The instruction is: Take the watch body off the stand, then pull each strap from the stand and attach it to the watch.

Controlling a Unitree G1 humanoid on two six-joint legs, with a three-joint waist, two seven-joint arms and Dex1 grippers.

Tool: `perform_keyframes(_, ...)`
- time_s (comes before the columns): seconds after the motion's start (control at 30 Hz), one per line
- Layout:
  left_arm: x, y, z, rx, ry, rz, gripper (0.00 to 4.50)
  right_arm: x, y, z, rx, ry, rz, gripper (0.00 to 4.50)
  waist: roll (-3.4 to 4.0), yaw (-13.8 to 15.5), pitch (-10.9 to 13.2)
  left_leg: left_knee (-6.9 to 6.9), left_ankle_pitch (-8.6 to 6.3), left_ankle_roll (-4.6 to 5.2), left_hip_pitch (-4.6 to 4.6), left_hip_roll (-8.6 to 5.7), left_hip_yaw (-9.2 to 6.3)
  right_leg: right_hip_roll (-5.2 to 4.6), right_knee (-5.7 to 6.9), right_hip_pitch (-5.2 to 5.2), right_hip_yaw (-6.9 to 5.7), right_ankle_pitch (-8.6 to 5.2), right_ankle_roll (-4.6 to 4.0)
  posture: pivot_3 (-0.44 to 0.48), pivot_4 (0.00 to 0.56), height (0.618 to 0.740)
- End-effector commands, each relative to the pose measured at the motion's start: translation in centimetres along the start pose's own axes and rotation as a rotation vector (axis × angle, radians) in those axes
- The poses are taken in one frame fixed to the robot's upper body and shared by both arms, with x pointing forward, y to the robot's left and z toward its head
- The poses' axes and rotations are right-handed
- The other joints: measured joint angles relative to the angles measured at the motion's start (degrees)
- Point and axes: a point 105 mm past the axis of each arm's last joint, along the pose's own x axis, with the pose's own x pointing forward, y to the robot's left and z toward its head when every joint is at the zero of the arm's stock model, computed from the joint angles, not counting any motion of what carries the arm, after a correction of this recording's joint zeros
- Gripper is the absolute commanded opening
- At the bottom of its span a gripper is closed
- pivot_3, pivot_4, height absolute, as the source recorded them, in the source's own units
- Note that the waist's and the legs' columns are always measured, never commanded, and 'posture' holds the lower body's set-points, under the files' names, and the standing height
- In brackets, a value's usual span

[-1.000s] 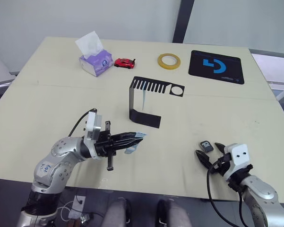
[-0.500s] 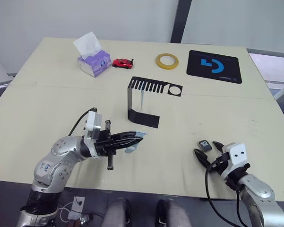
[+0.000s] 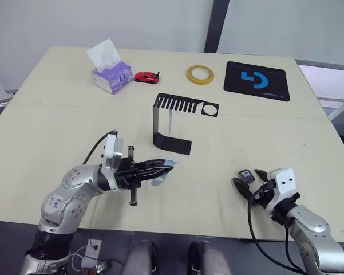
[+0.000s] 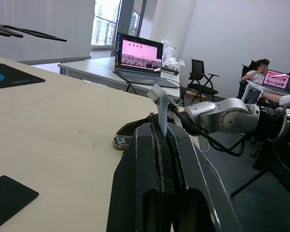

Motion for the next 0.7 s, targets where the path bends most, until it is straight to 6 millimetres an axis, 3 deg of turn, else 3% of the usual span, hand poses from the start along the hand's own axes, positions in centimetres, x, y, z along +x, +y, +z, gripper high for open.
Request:
perform_keyframes(0.03,-0.01,-0.08,0.77,0.042,-0.011,0.0,0.0,-0.3,0.14,-2.3,0.012,0.083,0.001,4.36,-0.01,0.0,0.0,0.0,0.0,0.0,0.0,0.0,0.0,0.0,0.0,0.0,0.0,0.0,0.0,0.0,0.15,0.74)
perform_keyframes(0.33,-0.06,-0.08,0.81,0.043,-0.01,0.001,0.0,-0.35,0.55,-2.73,0.034,0.083,0.006,4.36,-0.03,0.0,0.0,-0.01,0.0,0.0,0.0,0.0,0.0,0.0,0.0,0.0,0.0,0.0,0.0,0.0,0.15,0.74)
perform_keyframes(0.43,-0.13,-0.08,0.84,0.044,-0.009,0.002,0.0,-0.37,0.64,-2.85,0.03,0.083,0.01,3.52,-0.03,0.1,0.0,-0.01,0.0,0.0,0.0,0.0,0.0,0.0,-0.01,0.0,0.0,0.0,0.0,0.0,0.15,0.74)
perform_keyframes(0.57,-0.23,-0.05,0.88,0.047,-0.007,0.005,0.0,-0.34,0.62,-2.85,0.031,0.079,0.012,1.63,-0.05,0.1,0.0,0.0,0.0,0.0,0.0,0.0,0.0,-0.01,-0.01,0.01,0.0,0.0,0.0,0.0,0.15,0.74)
perform_keyframes(0.7,-0.22,-0.04,0.89,0.049,-0.007,0.006,0.0,-0.27,0.53,-2.65,0.034,0.071,0.014,1.65,-0.05,0.1,0.0,-0.01,0.0,0.0,0.01,0.0,-0.01,-0.01,-0.01,0.01,0.0,0.0,0.0,0.0,0.15,0.74)
